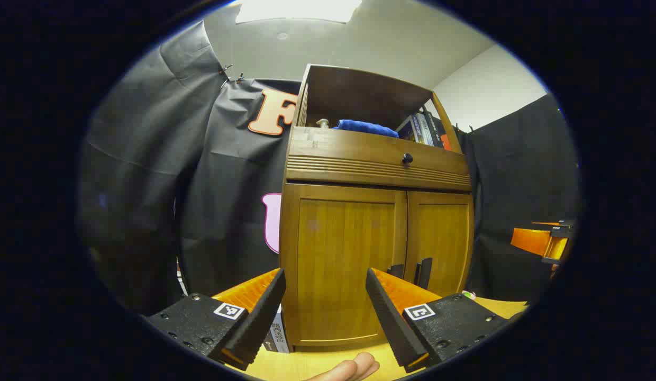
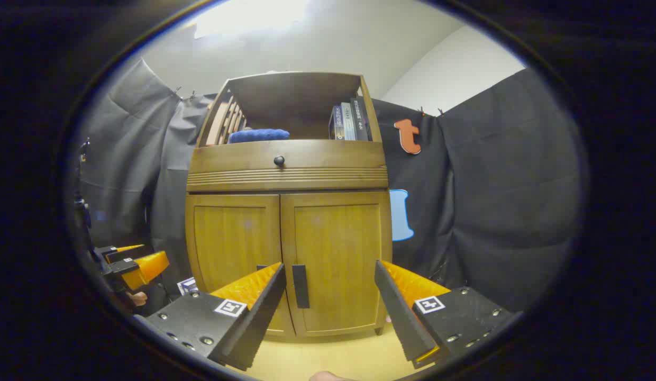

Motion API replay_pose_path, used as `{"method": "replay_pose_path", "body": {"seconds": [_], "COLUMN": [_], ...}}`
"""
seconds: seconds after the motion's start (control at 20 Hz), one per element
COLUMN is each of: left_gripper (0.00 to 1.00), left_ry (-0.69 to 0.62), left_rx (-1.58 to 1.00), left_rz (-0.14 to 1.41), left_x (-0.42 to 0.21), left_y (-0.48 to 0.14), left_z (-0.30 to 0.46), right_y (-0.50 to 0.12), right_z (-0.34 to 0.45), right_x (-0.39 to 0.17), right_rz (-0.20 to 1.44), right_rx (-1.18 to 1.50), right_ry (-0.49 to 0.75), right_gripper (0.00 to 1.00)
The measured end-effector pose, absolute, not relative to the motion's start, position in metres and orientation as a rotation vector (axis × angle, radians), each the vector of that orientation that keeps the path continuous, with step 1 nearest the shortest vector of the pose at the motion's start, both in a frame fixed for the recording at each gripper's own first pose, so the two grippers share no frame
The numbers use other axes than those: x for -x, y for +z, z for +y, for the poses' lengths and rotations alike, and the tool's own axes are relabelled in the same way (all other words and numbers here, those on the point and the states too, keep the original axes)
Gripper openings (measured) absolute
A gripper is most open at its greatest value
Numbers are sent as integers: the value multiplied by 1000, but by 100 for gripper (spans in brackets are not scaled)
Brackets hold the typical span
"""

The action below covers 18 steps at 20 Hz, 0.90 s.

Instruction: Open the right door of the double-door shoe cabinet with the right hand, and open the left door with the left hand.

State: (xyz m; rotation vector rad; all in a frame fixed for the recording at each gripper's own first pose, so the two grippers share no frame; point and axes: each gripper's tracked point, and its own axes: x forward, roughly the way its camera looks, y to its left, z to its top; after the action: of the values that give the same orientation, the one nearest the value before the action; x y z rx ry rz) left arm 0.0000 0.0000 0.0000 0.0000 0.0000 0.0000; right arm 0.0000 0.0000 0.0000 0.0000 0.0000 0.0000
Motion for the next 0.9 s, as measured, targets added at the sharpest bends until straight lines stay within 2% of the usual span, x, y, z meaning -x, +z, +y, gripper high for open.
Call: {"method": "replay_pose_path", "body": {"seconds": [0.1,0.15,0.2,0.7,0.75,0.9], "left_gripper": [89,94,89,89,89,89], "left_ry": [4,5,4,-19,-17,-9], "left_rx": [-2,-2,-2,4,2,-4], "left_rz": [14,13,13,23,23,14], "left_x": [-1,-1,-1,-3,-4,-3], "left_y": [-3,-2,-3,-7,-7,-4], "left_z": [-1,-2,-4,-16,-15,-10], "right_y": [-2,-4,-5,-16,-17,-23], "right_z": [-8,-13,-15,-25,-25,-19], "right_x": [0,0,1,-5,-7,-18], "right_rz": [-1,0,1,21,24,25], "right_rx": [-3,3,6,11,19,47], "right_ry": [-8,-12,-13,-23,-23,-19], "right_gripper": [100,100,99,96,100,100]}}
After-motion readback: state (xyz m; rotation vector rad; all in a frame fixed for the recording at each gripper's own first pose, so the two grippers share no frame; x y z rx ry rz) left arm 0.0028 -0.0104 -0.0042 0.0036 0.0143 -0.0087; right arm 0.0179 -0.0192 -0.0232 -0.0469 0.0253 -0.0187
